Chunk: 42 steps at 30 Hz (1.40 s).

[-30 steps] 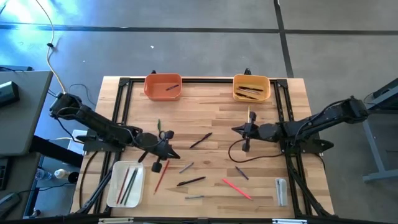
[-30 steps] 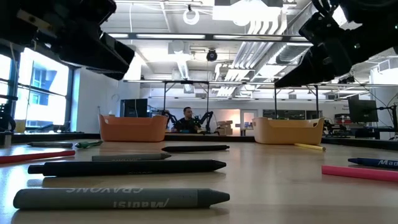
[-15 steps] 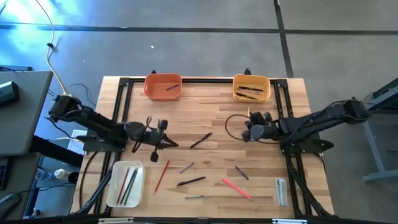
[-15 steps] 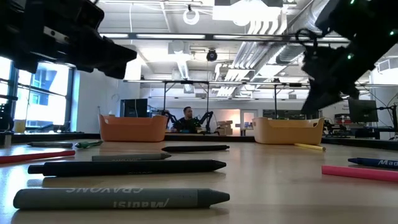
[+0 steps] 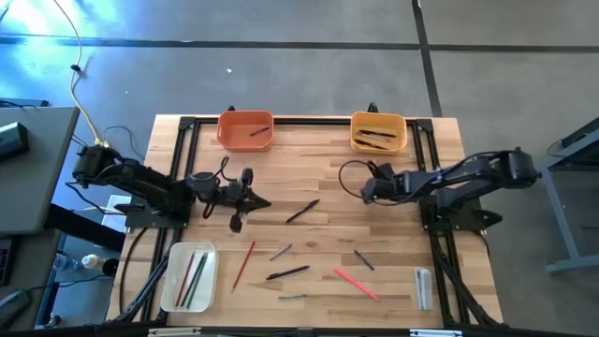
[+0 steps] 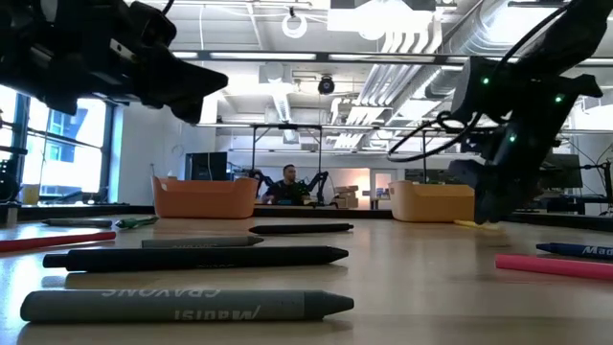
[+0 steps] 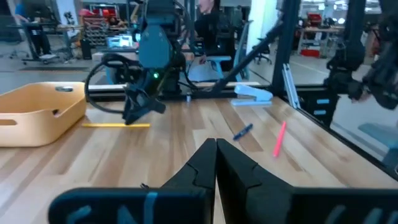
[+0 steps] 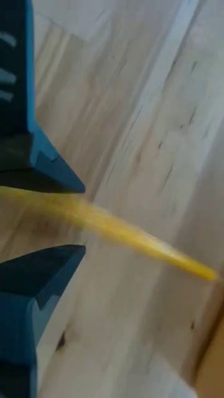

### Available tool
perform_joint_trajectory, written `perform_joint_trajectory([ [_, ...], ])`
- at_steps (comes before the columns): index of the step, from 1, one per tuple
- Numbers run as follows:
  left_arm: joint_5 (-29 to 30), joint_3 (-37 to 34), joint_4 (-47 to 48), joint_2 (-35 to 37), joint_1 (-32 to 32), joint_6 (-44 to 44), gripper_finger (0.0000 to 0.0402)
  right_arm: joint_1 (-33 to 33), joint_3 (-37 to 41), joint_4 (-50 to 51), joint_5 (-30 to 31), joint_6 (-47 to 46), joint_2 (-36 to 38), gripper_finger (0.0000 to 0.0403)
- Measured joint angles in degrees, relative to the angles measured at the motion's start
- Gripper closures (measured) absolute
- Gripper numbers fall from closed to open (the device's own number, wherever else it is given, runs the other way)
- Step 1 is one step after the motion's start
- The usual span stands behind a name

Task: Sort crayons/erasers/pens/pencils in bins
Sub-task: Put the yellow colored pencil into the white bin

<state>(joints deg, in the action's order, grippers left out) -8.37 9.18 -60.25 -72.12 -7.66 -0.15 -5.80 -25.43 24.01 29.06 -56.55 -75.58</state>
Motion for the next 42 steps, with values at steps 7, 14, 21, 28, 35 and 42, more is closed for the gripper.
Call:
perform_joint_trajectory([
  [7, 0.01, 2.18, 0.24, -2.2, -2.22, 0.15, 0.0401, -1.55, -0.23, -3.73, -0.73, 1.37, -4.87, 0.0306],
  [14, -0.34, 5.0, -4.33, -8.83, -2.99, 0.03, 0.0401, -1.6, -0.17, -4.88, -1.93, 5.2, -5.25, 0.0354],
  [21, -7.18, 10.06, -10.69, -14.31, -6.91, 3.01, 0.0401, -1.71, -0.15, -5.18, -2.53, 10.1, -5.28, 0.0387],
  [28, -17.52, 19.61, -4.7, -14.82, -13.19, 2.95, 0.0401, -1.71, -0.08, -5.2, -2.76, 10.75, -5.32, 0.039],
  [35, -16.39, 22.52, -0.07, -14.78, -18.18, 1.61, 0.0401, -1.67, 0.04, -5.18, -3.65, 10.64, -4.77, 0.039],
  [42, -16.38, 22.44, 0.06, -14.78, -21.47, 3.43, 0.0401, -1.7, 0.22, -5.79, -5.26, 10.1, -2.07, 0.0391],
])
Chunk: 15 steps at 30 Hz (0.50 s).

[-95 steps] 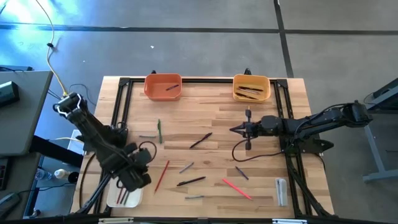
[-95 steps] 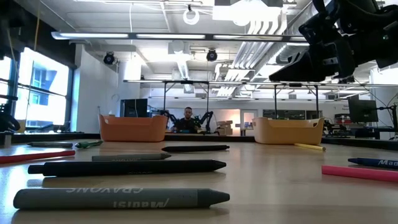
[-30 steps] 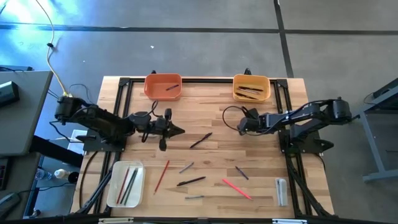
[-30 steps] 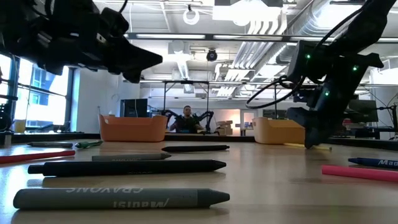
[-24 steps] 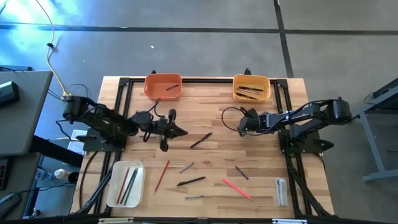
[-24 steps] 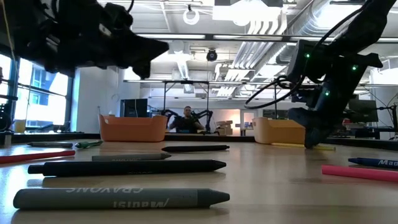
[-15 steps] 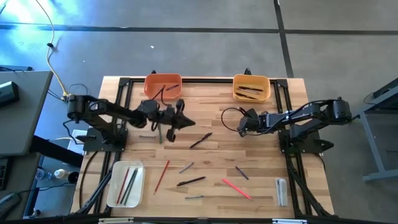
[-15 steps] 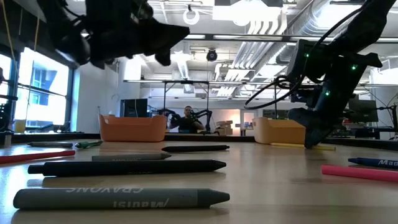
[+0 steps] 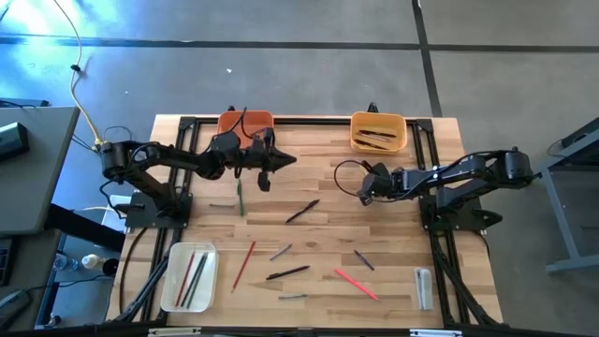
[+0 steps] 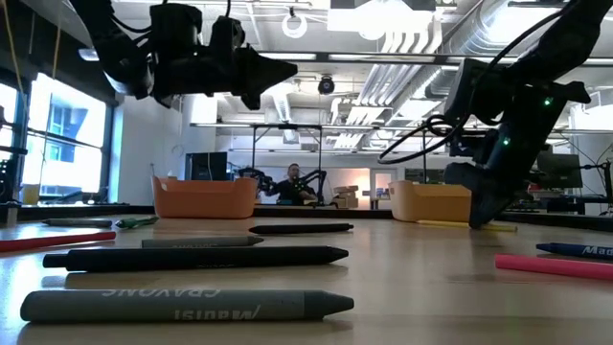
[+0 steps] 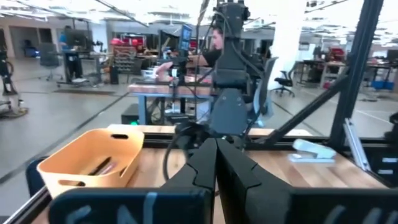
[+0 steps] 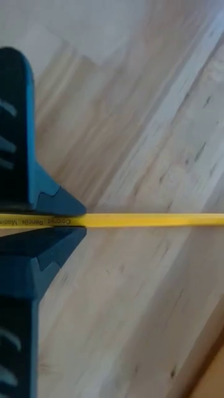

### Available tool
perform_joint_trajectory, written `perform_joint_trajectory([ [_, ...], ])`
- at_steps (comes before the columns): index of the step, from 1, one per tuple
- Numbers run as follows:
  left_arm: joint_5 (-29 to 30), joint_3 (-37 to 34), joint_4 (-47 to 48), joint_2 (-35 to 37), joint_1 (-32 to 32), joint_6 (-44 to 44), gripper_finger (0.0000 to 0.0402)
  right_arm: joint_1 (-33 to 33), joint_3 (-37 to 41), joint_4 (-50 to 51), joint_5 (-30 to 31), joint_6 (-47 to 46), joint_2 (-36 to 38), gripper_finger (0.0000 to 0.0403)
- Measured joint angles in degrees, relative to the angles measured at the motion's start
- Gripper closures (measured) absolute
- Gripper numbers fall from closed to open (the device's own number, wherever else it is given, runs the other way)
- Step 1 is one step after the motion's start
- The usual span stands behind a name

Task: Sort crayons/erasers/pens/pencils in bins
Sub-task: Put the yellow colored pencil into the white bin

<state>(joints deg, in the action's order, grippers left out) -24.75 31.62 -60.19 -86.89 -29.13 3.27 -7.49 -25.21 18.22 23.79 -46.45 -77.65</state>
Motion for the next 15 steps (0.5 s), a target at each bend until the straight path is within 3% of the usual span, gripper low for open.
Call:
perform_joint_trajectory([
  [8, 0.05, 0.0, 2.13, 0.35, -2.95, -0.42, 0.0401, 1.31, 0.04, -5.51, 0.06, 4.53, 0.93, 0.0391],
  [15, -0.38, -0.02, 3.87, 0.37, -3.12, -0.44, 0.0401, 3.97, 0.04, -12.67, 4.99, 9.79, 1.06, 0.0391],
])
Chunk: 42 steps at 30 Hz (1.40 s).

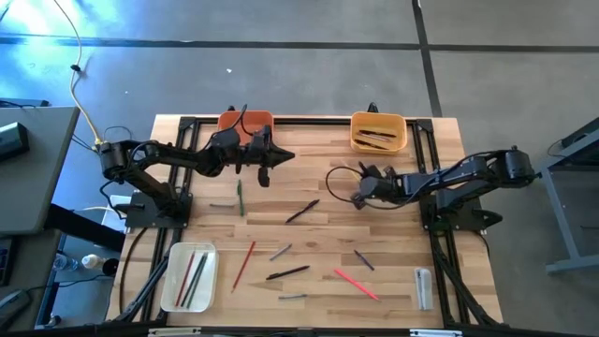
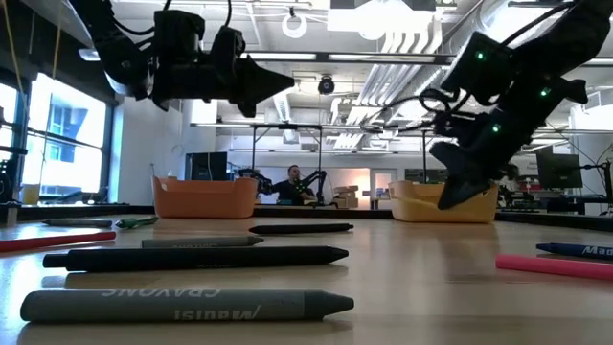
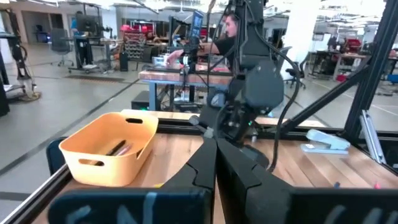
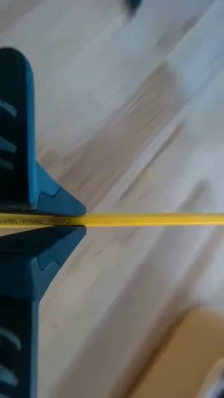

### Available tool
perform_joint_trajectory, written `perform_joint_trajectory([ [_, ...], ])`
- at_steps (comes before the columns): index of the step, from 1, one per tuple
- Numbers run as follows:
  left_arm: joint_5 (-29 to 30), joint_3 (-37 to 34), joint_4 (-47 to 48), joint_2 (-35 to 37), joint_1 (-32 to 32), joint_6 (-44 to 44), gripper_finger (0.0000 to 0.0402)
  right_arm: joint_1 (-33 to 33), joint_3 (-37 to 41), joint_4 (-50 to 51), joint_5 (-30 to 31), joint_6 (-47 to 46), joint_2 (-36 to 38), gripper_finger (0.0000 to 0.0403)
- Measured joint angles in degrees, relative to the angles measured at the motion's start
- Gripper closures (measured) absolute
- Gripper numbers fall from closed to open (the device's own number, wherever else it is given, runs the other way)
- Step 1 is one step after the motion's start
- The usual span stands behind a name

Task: Sort crayons/erasers/pens/pencils in bins
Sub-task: Put the yellow colored pencil into the white bin

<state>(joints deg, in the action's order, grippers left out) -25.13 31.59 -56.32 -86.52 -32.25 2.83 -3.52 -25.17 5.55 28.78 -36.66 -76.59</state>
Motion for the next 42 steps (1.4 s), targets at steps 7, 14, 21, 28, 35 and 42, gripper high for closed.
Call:
perform_joint_trajectory([
  [7, 0.0, 0.0, -0.04, 0.0, 0.02, 1.29, 0.0393, 0.19, -0.14, -17.65, 1.0, 11.45, 0.11, 0.0391],
  [14, 0.09, 0.0, -0.36, 0.0, 1.68, 1.71, 0.0351, 1.3, -0.15, -32.18, 0.02, 17.62, -0.88, 0.0391],
  [21, 0.11, 1.04, -0.63, 0.0, 4.69, 1.53, 0.029, 5.73, -0.17, -50.44, -2.53, 26.61, -6.15, 0.0391],
  [28, 0.12, 1.42, -0.54, -0.02, 6.27, 1.53, 0.0243, 9.15, -0.19, -67.12, -2.98, 36.35, -12.62, 0.0391],
  [35, 0.27, 1.42, -2.4, -0.04, 8.15, 1.53, 0.0223, 10.85, -0.19, -79.19, -4.28, 41.57, -18.52, 0.0391],
  [42, 0.2, 1.42, -6.99, -0.04, 13.23, -0.17, 0.0226, 10.85, -0.19, -82.97, -7.61, 43.23, -20.24, 0.0391],
])
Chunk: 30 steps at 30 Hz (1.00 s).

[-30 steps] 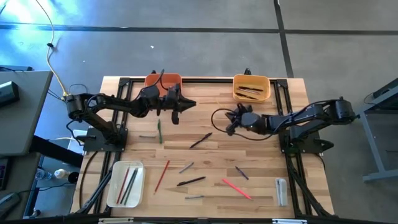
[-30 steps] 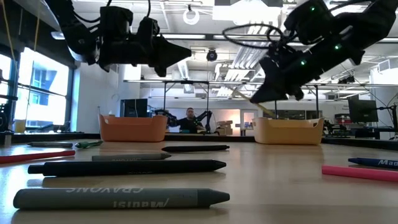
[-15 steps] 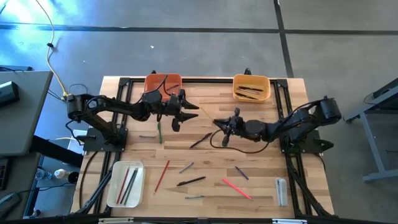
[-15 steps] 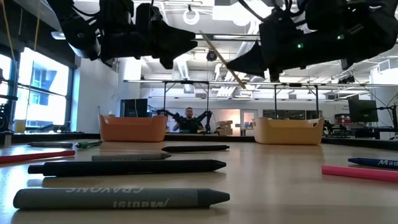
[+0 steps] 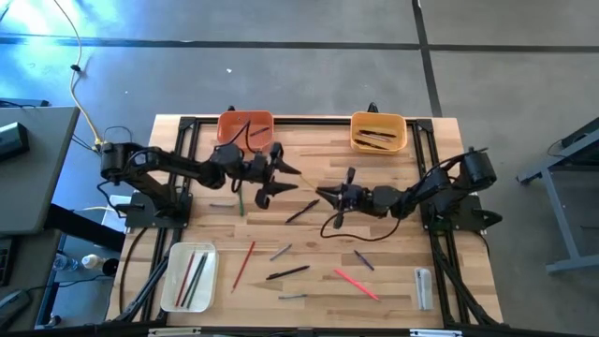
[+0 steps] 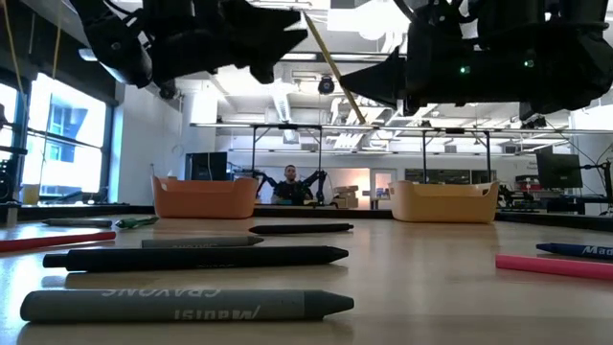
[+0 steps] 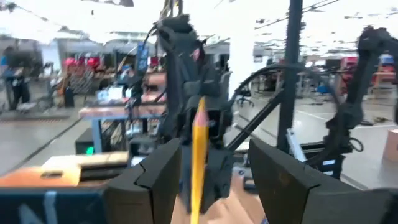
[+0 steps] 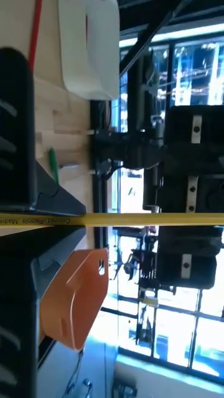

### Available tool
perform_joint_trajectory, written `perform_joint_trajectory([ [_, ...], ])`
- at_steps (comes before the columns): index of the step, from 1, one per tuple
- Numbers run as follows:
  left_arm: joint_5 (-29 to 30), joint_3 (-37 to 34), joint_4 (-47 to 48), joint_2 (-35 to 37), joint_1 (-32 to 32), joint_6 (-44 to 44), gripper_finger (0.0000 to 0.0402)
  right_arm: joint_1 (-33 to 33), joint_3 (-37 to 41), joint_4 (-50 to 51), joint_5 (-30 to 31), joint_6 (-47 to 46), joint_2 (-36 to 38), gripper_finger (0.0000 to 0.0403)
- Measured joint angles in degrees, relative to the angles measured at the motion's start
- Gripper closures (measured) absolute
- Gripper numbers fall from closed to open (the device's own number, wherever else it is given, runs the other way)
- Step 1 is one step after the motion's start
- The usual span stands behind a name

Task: Sort crayons/erasers/pens/pencils in bins
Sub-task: Put the yellow colored pencil into the white bin

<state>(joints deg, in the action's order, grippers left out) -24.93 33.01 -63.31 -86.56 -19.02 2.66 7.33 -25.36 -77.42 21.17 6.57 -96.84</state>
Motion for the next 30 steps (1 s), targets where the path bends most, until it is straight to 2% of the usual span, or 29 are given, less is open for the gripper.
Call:
perform_joint_trajectory([
  [5, 0.84, 0.44, -0.66, 0.0, 2.54, -2.23, 0.0232, 0.18, 0.0, -0.07, -3.13, 1.0, 0.0, 0.0391],
  [9, 3.46, 0.81, -0.68, 0.0, 3.78, -2.79, 0.0239, 1.44, -0.02, -1.41, -3.33, 2.58, 0.0, 0.0391],
  [16, 3.69, 0.81, -1.23, 0.0, 6.3, -5.7, 0.025, 2.31, -0.07, -2.72, -3.6, 2.71, 0.0, 0.0391],
  [20, 4.65, 1.37, -1.81, -0.02, 7.78, -5.91, 0.0259, 2.49, -0.31, -3.35, -5.69, 2.46, 0.0, 0.0391],
  [30, 5.03, 4.12, -0.86, -2.42, 10.23, -6.37, 0.0289, 4.58, -2.43, -0.82, -6.69, 4.17, 0.0, 0.0391],
])
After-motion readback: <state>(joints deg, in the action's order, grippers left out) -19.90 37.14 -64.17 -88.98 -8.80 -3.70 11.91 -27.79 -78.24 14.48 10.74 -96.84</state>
